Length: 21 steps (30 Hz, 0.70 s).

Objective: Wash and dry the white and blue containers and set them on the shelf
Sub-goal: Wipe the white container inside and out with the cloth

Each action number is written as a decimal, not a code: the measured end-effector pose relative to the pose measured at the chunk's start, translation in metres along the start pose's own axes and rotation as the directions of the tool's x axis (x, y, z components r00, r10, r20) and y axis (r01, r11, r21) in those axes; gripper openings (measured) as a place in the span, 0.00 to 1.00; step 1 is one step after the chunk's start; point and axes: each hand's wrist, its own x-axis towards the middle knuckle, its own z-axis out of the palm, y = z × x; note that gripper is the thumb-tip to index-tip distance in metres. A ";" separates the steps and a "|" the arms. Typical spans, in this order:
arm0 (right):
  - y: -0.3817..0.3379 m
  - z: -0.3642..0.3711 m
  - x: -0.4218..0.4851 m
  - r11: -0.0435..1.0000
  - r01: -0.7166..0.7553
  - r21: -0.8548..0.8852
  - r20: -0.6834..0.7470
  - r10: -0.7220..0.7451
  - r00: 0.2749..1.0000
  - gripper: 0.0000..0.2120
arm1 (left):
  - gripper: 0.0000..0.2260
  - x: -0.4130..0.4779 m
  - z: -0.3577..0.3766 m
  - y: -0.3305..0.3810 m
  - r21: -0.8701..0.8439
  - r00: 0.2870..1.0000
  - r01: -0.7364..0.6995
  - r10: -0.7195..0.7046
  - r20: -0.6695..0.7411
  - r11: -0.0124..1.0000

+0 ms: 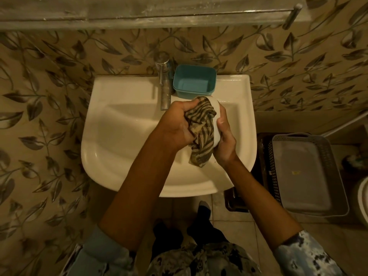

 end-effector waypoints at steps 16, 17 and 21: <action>-0.021 0.000 0.015 1.000 -0.028 0.013 -0.053 0.028 0.998 0.15 | 0.17 0.008 -0.033 -0.046 0.830 0.780 -0.149 0.453 0.432 -0.537; -0.022 0.000 0.015 0.999 -0.039 0.025 -0.053 0.040 0.998 0.15 | 0.18 0.006 -0.034 -0.044 0.767 0.762 -0.131 0.432 0.483 -0.628; -0.026 -0.002 0.012 0.991 -0.115 0.065 -0.049 0.118 0.992 0.18 | 0.15 0.000 -0.039 -0.037 0.561 0.655 -0.081 0.380 0.653 -0.824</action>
